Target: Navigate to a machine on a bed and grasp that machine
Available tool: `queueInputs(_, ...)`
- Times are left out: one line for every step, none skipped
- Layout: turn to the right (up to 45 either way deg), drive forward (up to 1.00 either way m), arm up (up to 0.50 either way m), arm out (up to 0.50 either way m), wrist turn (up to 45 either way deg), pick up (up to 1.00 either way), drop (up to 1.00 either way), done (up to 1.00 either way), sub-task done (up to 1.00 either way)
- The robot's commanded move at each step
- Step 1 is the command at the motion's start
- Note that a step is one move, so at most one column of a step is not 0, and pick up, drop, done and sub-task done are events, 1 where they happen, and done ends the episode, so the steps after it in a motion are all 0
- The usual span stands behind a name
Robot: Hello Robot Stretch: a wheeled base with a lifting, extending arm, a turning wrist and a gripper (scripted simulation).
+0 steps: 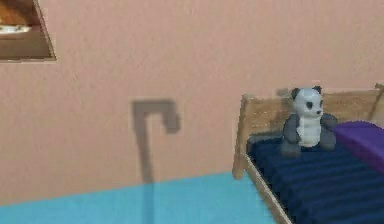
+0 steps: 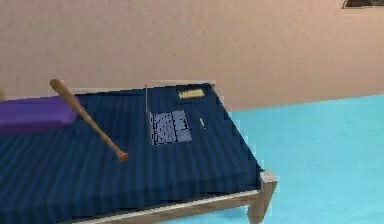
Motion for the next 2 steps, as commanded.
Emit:
queueInputs(45.0,0.00,0.00,0.00,0.0,0.00,0.00,0.00,0.00)
queueInputs(39.0,0.00,0.00,0.00,0.0,0.00,0.00,0.00,0.00)
